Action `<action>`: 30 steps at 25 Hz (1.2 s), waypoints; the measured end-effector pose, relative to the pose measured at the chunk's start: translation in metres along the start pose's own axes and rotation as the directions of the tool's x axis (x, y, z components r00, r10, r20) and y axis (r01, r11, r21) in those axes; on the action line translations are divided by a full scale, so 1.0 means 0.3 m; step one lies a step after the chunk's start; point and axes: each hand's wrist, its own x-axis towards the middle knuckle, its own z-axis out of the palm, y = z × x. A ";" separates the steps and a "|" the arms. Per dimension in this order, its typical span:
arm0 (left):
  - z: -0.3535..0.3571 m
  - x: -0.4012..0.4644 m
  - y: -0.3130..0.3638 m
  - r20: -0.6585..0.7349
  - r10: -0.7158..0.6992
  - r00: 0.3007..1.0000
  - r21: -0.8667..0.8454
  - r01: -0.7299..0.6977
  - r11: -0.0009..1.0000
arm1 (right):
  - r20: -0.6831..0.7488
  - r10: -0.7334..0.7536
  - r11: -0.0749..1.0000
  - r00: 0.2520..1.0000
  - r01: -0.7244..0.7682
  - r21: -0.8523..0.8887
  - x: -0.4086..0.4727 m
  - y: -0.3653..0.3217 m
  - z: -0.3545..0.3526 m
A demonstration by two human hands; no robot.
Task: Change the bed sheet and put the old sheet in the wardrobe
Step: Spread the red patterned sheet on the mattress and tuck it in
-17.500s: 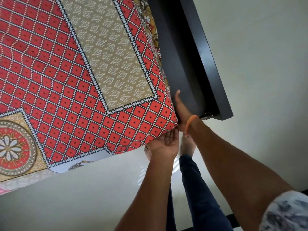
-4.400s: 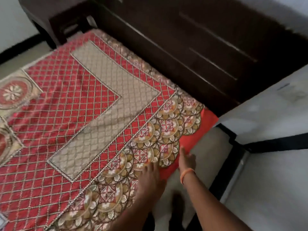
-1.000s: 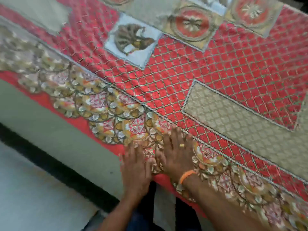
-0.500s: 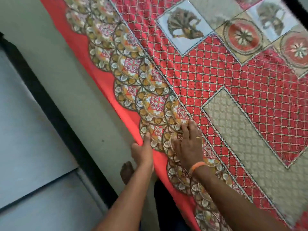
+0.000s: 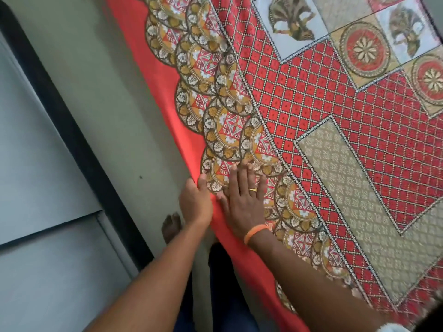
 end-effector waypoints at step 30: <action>-0.120 0.578 0.412 0.431 -0.161 0.888 -0.554 0.401 0.729 | -0.317 0.196 0.848 0.928 0.001 0.530 0.700 -0.122 -0.297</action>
